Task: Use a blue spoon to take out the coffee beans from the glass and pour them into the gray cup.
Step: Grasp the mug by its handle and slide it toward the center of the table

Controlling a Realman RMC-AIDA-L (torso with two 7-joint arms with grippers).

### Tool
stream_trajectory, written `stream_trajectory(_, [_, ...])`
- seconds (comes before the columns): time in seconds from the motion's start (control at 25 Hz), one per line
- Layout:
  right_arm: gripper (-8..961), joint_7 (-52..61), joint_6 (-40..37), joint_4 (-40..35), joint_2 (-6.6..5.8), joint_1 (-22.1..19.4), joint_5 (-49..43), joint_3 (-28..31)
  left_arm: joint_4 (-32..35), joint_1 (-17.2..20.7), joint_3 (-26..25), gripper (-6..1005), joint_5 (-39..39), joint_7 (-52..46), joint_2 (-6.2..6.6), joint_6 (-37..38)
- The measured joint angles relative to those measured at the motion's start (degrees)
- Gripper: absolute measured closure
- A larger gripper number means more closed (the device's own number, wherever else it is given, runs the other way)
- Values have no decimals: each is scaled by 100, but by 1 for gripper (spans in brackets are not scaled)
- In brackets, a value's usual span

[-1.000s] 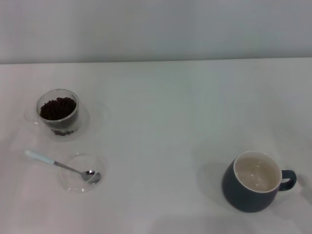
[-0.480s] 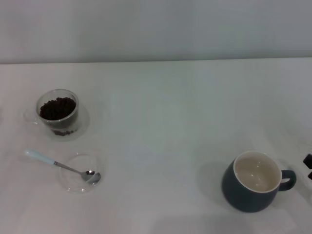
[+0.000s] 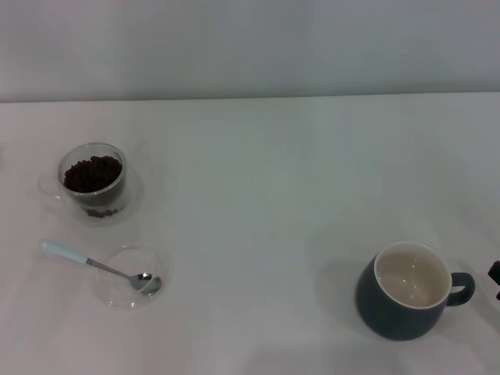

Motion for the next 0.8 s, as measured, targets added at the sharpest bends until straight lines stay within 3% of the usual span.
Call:
stream_trajectory(0.36, [84,38,-411,302,16,-111,-71,-170,14,-7,0,347,-4,-28,-49,-130])
stream_trajectory(0.8, [85,-3,-397,226,25,-91,-572,-229,-64,-37,34,347,-38,-8,-90,-141])
